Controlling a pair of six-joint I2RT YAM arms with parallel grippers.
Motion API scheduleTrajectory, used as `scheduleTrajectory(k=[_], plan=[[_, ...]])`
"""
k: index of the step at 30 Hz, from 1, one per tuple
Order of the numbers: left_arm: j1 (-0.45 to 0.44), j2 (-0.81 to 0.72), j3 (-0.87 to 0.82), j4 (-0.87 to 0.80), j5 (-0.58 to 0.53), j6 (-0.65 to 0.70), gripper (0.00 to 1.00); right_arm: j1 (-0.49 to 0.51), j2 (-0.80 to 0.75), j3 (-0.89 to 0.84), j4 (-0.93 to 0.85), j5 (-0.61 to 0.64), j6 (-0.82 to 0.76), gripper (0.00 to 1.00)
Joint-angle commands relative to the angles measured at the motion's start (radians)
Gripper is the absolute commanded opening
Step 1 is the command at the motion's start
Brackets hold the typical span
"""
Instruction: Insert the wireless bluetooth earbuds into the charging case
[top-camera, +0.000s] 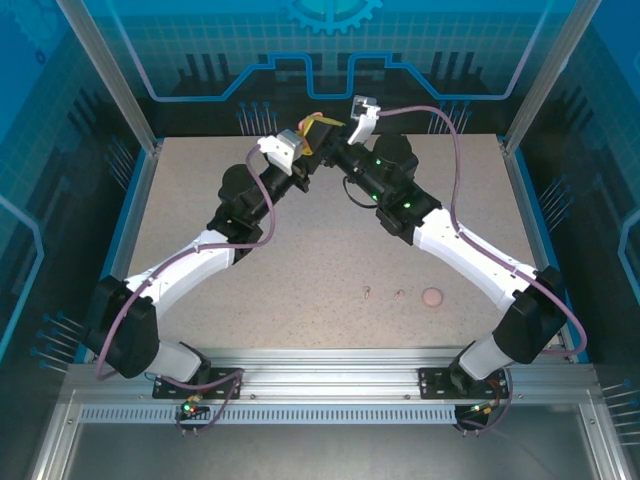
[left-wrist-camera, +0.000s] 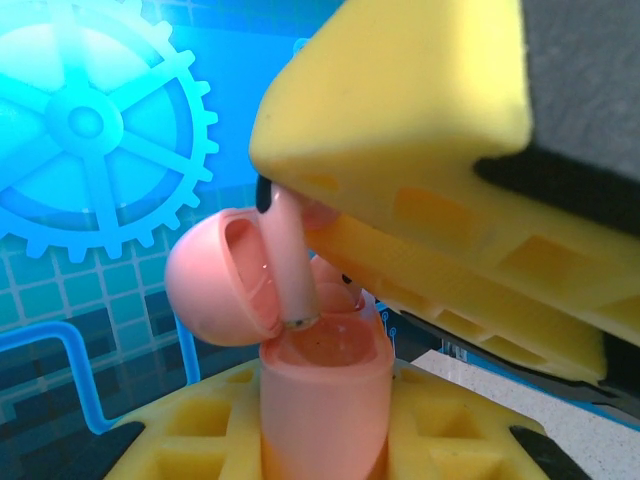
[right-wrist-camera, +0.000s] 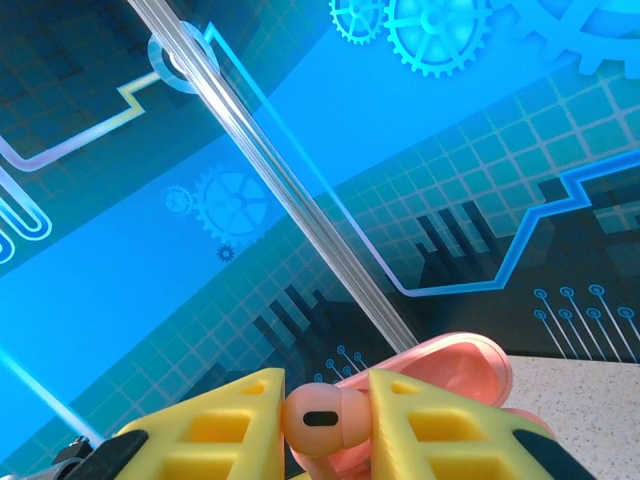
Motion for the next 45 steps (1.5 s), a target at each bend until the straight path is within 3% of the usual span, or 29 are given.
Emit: scheduleTrajectory(k=[1,45], plan=[[-0.007,0.001,0.045,0.029,-0.013,-0.013,0.00,0.018,-0.042,-0.013,0.040,0.029,-0.024,0.25],[-0.007,0.003,0.046,0.037,-0.016,-0.019,0.00,0.027,0.029,0.042,-0.076,0.038,-0.048,0.23]])
